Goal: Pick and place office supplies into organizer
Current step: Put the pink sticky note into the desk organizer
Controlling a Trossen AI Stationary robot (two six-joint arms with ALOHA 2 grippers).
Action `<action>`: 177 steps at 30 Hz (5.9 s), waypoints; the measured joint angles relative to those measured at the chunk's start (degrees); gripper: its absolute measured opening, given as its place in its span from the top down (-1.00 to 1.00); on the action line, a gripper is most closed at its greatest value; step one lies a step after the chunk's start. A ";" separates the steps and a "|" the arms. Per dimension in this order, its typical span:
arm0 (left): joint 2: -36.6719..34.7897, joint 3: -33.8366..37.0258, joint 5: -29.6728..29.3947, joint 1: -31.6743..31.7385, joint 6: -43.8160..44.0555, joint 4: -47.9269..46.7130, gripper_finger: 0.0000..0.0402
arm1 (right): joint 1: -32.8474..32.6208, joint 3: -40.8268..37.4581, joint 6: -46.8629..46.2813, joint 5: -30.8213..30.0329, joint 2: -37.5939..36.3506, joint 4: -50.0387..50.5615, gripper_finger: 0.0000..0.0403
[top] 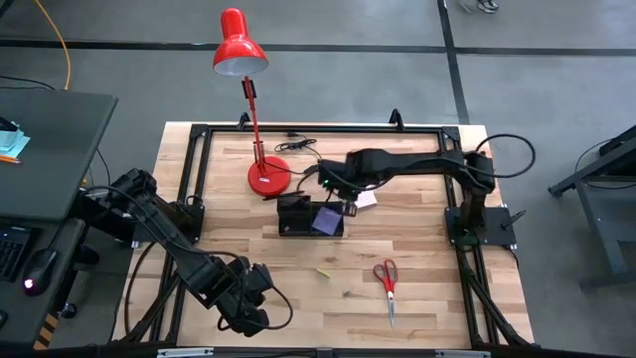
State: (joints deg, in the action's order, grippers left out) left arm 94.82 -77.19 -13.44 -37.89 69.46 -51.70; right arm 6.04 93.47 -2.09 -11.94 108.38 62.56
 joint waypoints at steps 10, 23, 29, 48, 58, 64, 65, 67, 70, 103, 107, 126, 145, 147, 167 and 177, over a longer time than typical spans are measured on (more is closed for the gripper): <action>-2.57 -0.04 -4.71 -0.41 2.36 -1.68 1.00 | 6.45 -23.29 -13.22 6.50 -13.56 -14.11 0.19; -2.68 -0.04 -7.65 -0.42 2.71 -3.30 1.00 | 3.39 -28.72 -16.53 -0.41 -8.02 -26.33 0.14; -2.67 -0.04 -7.86 -0.39 2.49 -5.43 1.00 | 1.48 -28.72 -16.29 -5.15 -4.52 -27.57 0.10; -2.63 -0.02 -12.11 -3.17 3.02 -7.00 1.00 | -1.25 -28.72 -18.48 -8.59 -4.31 -28.78 0.10; -2.61 0.00 -13.43 -3.51 2.94 -7.05 1.00 | -3.03 -28.72 -18.87 -11.37 -2.57 -28.64 0.10; -2.61 0.00 -14.68 -3.50 2.81 -7.23 1.00 | -3.21 -28.72 -19.44 -11.80 -2.09 -27.32 0.10; -2.61 0.00 -14.72 -3.50 2.81 -7.23 1.00 | -3.19 -28.72 -19.55 -12.11 -1.99 -27.14 0.10; -2.59 0.00 -14.78 -3.51 2.81 -7.36 1.00 | -3.15 -28.72 -19.56 -12.52 -1.80 -27.29 0.10; -2.59 0.00 -15.08 -3.52 2.81 -7.51 1.00 | -3.19 -28.70 -19.76 -11.91 -1.44 -27.39 0.10; -2.59 0.00 -17.12 -3.52 1.32 -9.84 1.00 | -3.02 -28.79 -22.57 -15.08 0.52 -22.11 0.98; -2.59 0.00 -17.28 -3.51 1.32 -9.92 1.00 | -3.04 -28.79 -23.41 -15.37 0.52 -21.10 0.97; -2.59 0.00 -19.34 -3.48 0.89 -10.28 1.00 | -6.60 -28.76 -32.02 -22.04 -14.76 -11.78 0.90; -2.59 0.00 -32.86 -3.45 -2.20 -9.99 1.00 | -16.59 -55.28 -34.98 -32.75 -22.47 -45.44 0.16; -2.59 0.00 -34.70 -3.45 -2.21 -9.98 1.00 | -15.89 -56.69 -32.72 -31.01 -22.47 -49.36 0.19; -2.59 0.00 -35.86 -3.34 -0.99 -15.63 1.00 | -6.01 -57.53 -16.85 -20.88 -15.93 -56.96 0.04; -2.61 0.00 -35.78 -3.34 1.50 -18.39 1.00 | -5.97 -55.95 -15.84 -23.58 -12.46 -57.50 0.20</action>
State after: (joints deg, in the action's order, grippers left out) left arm 92.20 -77.19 -49.22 -41.23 70.96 -70.09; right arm 0.08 37.52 -17.93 -35.53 95.92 5.07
